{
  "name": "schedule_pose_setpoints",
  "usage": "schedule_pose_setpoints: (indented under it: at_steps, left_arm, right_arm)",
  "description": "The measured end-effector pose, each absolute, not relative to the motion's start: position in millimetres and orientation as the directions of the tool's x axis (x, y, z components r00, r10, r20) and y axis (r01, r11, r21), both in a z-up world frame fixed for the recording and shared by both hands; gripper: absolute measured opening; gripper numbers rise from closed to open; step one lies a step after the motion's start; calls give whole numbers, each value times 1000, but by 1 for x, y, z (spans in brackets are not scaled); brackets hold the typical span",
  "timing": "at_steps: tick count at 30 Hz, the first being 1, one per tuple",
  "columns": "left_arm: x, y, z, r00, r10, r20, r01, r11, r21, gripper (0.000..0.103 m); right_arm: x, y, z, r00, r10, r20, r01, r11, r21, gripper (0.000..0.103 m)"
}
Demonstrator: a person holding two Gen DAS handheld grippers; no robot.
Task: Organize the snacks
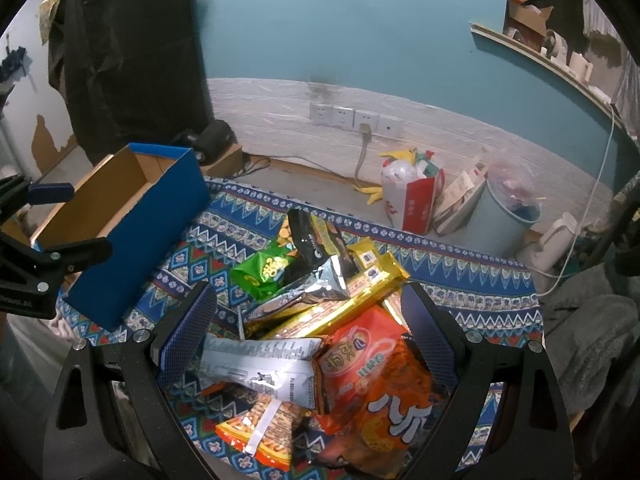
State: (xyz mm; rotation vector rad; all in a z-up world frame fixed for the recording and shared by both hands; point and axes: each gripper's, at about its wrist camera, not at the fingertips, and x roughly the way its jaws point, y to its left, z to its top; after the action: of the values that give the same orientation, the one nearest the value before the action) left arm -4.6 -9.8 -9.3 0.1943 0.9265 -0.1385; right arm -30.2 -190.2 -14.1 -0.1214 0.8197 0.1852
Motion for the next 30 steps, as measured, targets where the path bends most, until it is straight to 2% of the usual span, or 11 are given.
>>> schedule_pose_setpoints:
  at_steps: [19, 30]
  left_arm:
    - [-3, -21, -12, 588, -44, -808, 234, 965, 118, 99]
    - [3, -48, -37, 529, -94, -843, 331, 938, 103, 99]
  right_arm:
    - [-30, -197, -18, 646, 126, -753, -212, 977, -18, 92]
    - [-30, -217, -32, 626, 59, -778, -160, 986, -55, 92]
